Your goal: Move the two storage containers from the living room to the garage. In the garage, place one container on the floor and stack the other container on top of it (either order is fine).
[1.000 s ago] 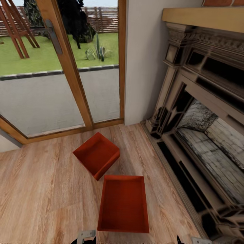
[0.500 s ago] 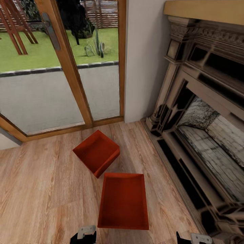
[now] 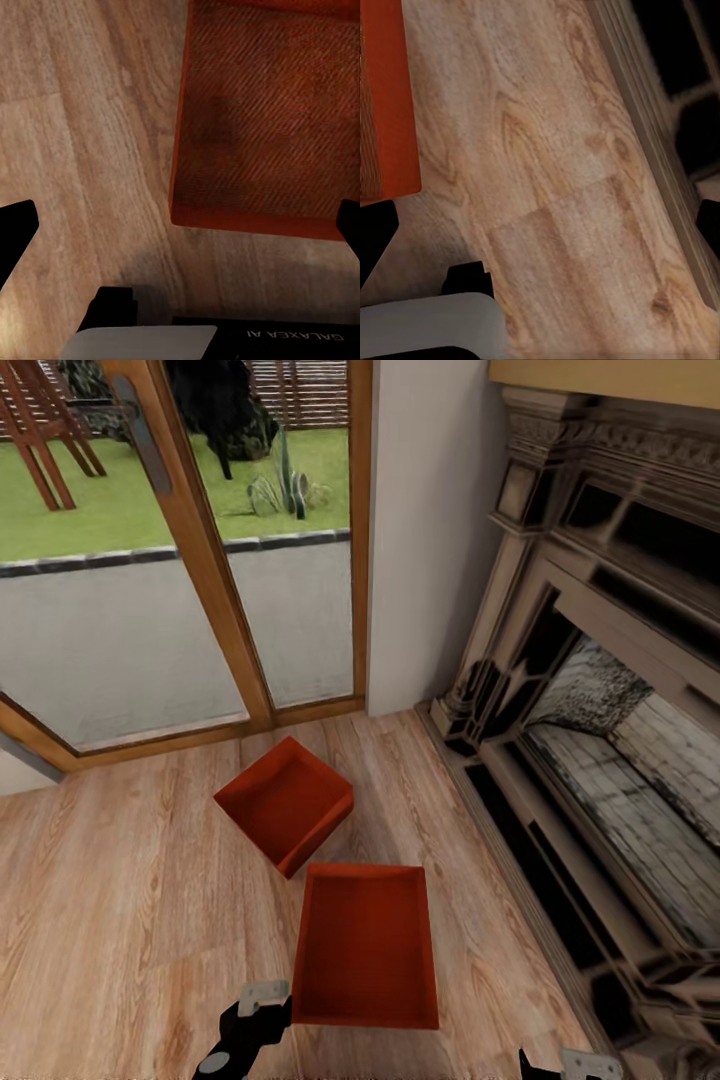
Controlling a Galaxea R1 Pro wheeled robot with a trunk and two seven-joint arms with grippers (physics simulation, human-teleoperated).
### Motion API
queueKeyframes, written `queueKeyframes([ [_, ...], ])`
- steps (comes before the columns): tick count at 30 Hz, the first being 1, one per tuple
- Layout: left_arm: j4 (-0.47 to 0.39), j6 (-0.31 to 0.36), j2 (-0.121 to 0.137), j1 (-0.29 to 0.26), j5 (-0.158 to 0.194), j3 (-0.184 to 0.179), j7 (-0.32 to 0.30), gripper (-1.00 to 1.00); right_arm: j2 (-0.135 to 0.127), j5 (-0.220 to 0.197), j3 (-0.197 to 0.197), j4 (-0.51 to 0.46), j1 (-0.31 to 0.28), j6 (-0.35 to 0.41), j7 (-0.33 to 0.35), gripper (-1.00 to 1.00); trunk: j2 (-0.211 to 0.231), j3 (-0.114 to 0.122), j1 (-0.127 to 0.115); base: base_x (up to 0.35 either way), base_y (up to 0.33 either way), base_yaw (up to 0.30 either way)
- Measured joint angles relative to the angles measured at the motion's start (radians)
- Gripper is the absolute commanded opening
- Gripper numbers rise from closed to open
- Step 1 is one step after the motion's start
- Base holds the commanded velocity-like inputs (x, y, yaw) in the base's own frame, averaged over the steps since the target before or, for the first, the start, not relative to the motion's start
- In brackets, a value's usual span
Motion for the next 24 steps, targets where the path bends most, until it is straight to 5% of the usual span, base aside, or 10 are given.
queueKeyframes([
  [7,0.0,0.0,0.002,0.0,0.0,0.0,0.0,1.0,0.007,0.01,0.007,-0.017,-0.016,0.003,0.006,1.0,0.0,-0.012,0.0,0.0,0.0,0.0],
  [11,-0.002,0.0,0.0,0.0,0.001,0.0,0.0,1.0,0.02,0.007,0.058,-0.018,-0.086,0.013,0.009,1.0,0.0,-0.018,0.0,0.0,0.0,0.0],
  [17,-0.005,0.002,-0.006,0.0,0.001,-0.001,-0.001,1.0,0.065,0.011,0.123,-0.021,-0.107,0.015,0.007,1.0,0.0,-0.023,0.0,0.0,0.0,0.0],
  [24,-0.005,0.003,-0.014,0.0,0.003,-0.003,-0.003,1.0,0.07,0.011,0.128,-0.021,-0.112,0.015,0.012,1.0,0.0,-0.023,0.0,0.0,0.0,0.0],
])
